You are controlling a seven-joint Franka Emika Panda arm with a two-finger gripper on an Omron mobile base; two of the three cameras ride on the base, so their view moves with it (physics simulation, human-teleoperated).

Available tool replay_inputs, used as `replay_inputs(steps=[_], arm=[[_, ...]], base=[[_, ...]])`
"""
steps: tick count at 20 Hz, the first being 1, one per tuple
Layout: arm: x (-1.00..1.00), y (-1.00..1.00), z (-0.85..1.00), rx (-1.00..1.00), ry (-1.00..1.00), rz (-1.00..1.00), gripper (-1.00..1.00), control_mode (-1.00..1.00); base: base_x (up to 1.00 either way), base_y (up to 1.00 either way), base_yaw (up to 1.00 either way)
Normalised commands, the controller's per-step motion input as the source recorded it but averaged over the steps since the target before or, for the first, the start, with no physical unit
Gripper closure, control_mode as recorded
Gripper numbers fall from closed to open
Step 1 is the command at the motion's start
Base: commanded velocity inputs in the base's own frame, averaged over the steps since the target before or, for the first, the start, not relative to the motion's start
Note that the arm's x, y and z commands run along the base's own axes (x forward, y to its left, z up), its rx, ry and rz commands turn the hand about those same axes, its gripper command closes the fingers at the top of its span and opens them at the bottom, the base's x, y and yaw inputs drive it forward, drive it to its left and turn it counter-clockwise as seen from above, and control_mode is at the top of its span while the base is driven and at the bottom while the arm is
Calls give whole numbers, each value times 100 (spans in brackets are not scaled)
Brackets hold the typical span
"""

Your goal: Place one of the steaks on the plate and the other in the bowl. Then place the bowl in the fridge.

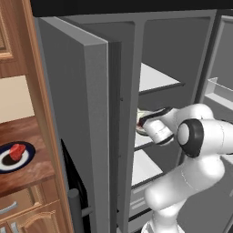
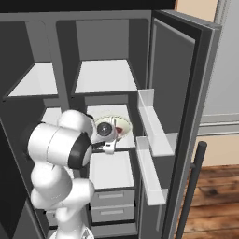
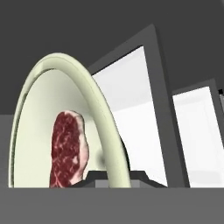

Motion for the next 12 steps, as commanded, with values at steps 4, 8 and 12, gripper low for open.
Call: replay_inputs(steps=[4,8,12], arm=[[38,0,-44,0,0,0,100,-100],[33,0,-48,0,0,0,100,-100],[14,0,-15,0,0,2,100,-100]], base=[[0,0,0],[0,0,0],[0,0,0]])
